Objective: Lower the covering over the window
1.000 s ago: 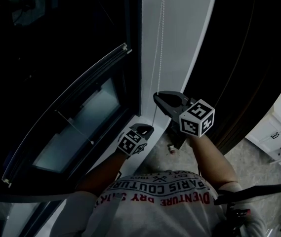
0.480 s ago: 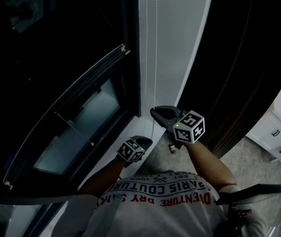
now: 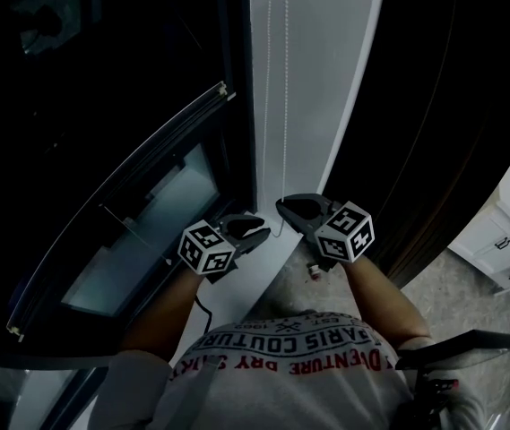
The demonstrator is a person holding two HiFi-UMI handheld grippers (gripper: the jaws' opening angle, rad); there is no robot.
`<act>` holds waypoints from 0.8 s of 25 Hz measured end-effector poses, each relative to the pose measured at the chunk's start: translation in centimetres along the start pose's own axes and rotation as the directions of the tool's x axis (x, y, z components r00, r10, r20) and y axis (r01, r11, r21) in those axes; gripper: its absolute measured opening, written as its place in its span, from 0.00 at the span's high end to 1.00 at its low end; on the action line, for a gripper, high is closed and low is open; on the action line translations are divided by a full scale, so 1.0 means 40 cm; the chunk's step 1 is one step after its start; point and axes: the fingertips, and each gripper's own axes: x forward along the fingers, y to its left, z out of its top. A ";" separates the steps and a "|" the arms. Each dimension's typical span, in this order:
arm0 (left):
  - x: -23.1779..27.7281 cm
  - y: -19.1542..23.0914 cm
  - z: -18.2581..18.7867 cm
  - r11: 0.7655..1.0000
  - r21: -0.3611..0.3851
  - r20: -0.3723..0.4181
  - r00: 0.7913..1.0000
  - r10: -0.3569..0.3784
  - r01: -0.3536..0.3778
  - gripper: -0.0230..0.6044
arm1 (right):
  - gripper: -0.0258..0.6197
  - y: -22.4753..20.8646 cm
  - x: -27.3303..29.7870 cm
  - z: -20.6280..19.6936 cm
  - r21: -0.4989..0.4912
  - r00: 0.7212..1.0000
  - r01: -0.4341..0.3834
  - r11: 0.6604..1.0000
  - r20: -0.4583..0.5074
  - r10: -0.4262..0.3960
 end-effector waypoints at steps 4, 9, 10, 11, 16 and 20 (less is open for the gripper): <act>-0.048 -0.012 0.246 0.997 0.081 0.146 0.989 -0.027 0.016 0.79 | 0.95 -0.010 0.000 0.000 0.029 1.000 -0.006 1.000 0.011 0.006; -0.082 -0.045 0.516 0.983 0.182 0.258 0.965 -0.048 0.000 0.79 | 0.95 -0.006 0.003 -0.002 0.034 1.000 -0.023 0.999 0.011 0.023; -0.084 -0.049 0.557 0.982 0.189 0.271 0.961 -0.048 -0.004 0.79 | 0.95 -0.006 0.004 -0.002 0.031 1.000 -0.026 0.999 0.010 0.025; -0.085 -0.053 0.592 0.982 0.191 0.285 0.957 -0.048 -0.007 0.79 | 0.95 -0.005 0.006 -0.001 0.030 1.000 -0.029 0.999 0.010 0.028; -0.085 -0.063 0.699 0.980 0.189 0.310 0.951 -0.004 -0.058 0.80 | 0.95 0.001 0.007 0.000 0.032 0.999 -0.045 0.998 0.011 0.044; -0.084 -0.054 0.716 0.979 0.176 0.297 0.954 0.043 -0.099 0.94 | 0.95 0.005 0.012 -0.002 0.033 0.998 -0.056 0.998 0.008 0.056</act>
